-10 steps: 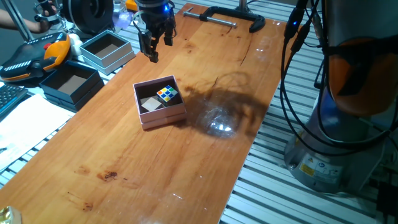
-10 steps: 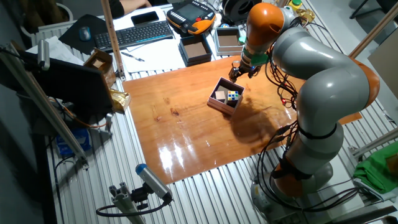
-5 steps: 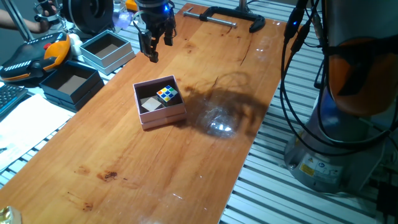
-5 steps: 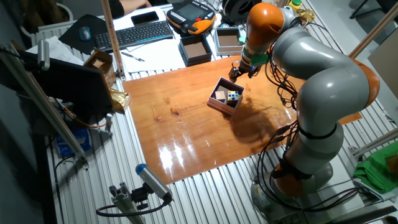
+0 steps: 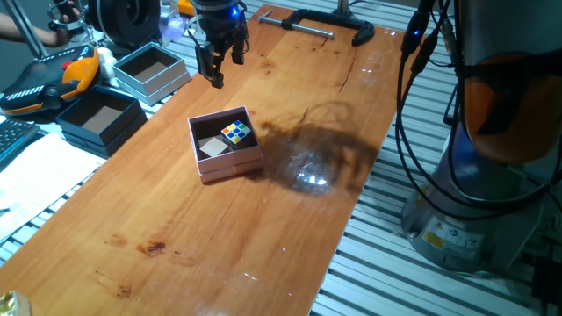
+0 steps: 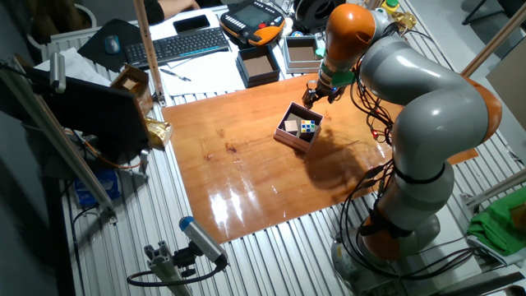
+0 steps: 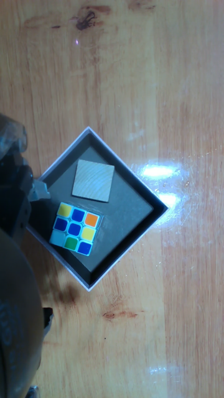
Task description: Take everything out of the gift box
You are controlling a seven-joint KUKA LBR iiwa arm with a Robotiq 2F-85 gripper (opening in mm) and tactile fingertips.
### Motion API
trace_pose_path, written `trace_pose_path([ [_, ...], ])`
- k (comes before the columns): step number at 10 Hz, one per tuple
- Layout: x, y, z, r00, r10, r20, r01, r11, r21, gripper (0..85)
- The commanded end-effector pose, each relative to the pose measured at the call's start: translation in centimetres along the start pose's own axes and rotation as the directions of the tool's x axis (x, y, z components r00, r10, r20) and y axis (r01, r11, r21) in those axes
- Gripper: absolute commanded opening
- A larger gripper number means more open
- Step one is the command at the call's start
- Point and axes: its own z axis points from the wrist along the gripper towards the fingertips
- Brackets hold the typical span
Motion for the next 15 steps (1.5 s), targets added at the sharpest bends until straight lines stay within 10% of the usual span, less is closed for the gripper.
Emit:
trace_pose_path([
  [1,-0.01,-0.02,-0.02,0.938,-0.203,-0.283,0.232,0.97,0.074,1.0],
  [15,0.02,-0.02,0.0,0.927,-0.242,-0.286,0.271,0.961,0.064,1.0],
])
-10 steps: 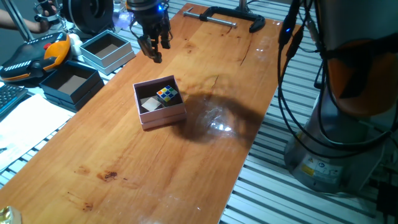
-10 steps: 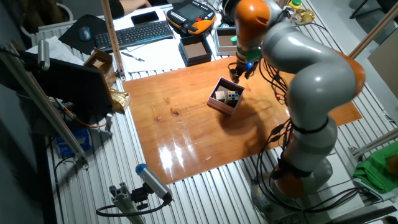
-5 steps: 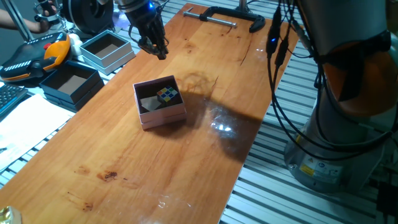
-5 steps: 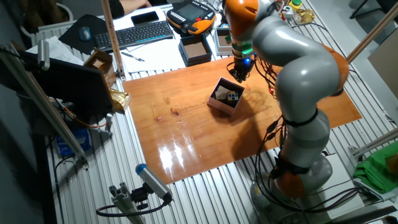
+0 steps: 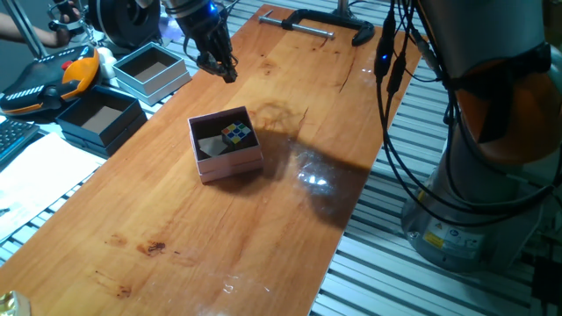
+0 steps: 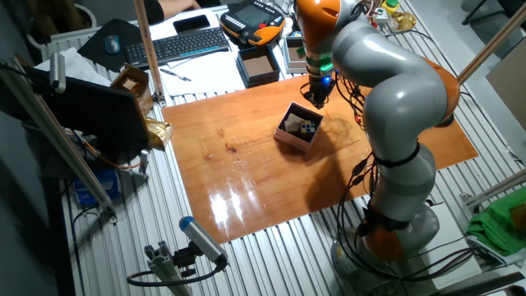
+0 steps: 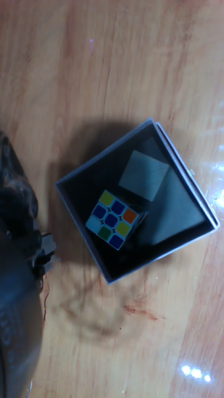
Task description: Take everything out of the gift box
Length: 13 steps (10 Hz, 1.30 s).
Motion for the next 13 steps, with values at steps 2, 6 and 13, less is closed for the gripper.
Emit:
trace_pose_path([
  [2,-0.01,-0.01,0.0,1.0,-0.01,-0.004,0.01,1.0,-0.001,1.0],
  [6,0.0,-0.01,0.01,1.0,-0.014,-0.002,0.014,1.0,-0.002,1.0],
  [13,0.0,-0.02,0.0,0.992,0.073,0.104,-0.059,0.989,-0.134,0.7],
])
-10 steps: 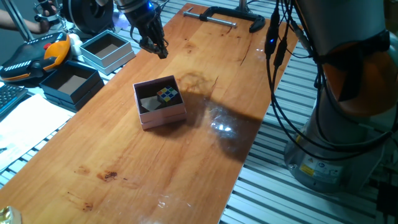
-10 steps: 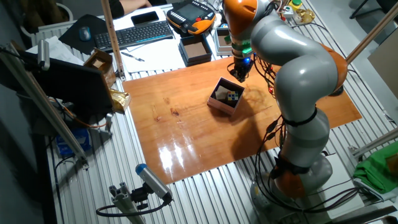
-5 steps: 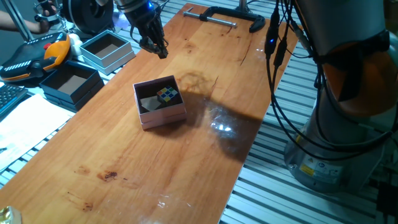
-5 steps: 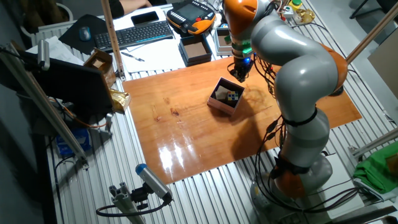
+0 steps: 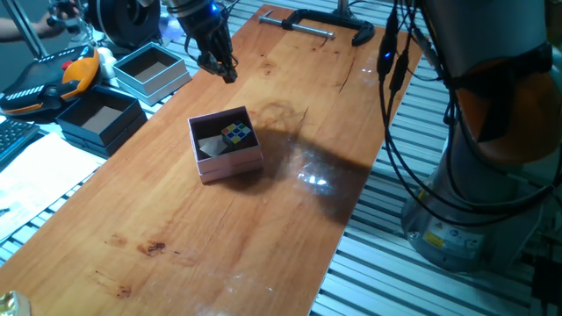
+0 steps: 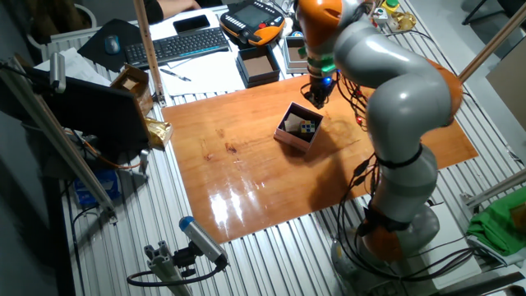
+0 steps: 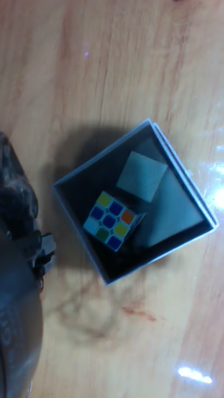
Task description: Take everything out of the gift box
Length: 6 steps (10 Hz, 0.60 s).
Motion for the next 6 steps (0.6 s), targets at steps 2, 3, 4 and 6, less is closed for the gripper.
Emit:
trace_pose_path([
  [2,-0.01,0.01,0.0,0.996,0.089,-0.011,-0.089,0.992,-0.086,0.7],
  [3,-0.01,0.01,0.0,0.992,0.115,-0.046,-0.119,0.989,-0.085,0.7],
  [4,-0.01,0.01,0.0,0.989,0.129,-0.078,-0.135,0.987,-0.088,0.7],
  [6,-0.01,0.01,0.0,0.981,0.163,-0.104,-0.168,0.985,-0.036,0.7],
])
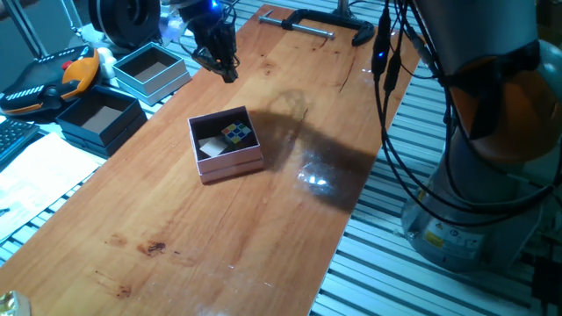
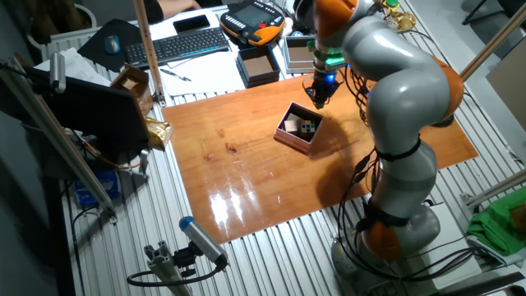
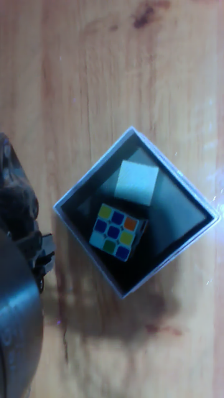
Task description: Take everything out of the gift box
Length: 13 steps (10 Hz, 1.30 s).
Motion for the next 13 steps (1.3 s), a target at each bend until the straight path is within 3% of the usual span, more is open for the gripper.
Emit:
trace_pose_path([
  [1,0.0,0.0,0.0,1.0,0.021,0.015,-0.021,0.998,0.056,1.7],
  [2,0.0,0.0,0.0,0.999,0.044,0.013,-0.044,0.997,0.055,17.0],
  [4,-1.0,0.7,0.9,0.996,0.076,0.036,-0.078,0.996,0.048,35.7],
  [6,-2.4,1.8,2.9,0.99,0.132,0.045,-0.134,0.99,0.052,45.0],
  [7,-3.0,1.8,3.9,0.988,0.143,0.054,-0.146,0.988,0.058,49.0],
  [9,-4.1,0.9,6.3,0.987,0.146,0.066,-0.149,0.988,0.031,55.0],
  [13,-5.8,0.9,10.1,0.976,0.169,0.134,-0.172,0.985,0.006,61.0],
])
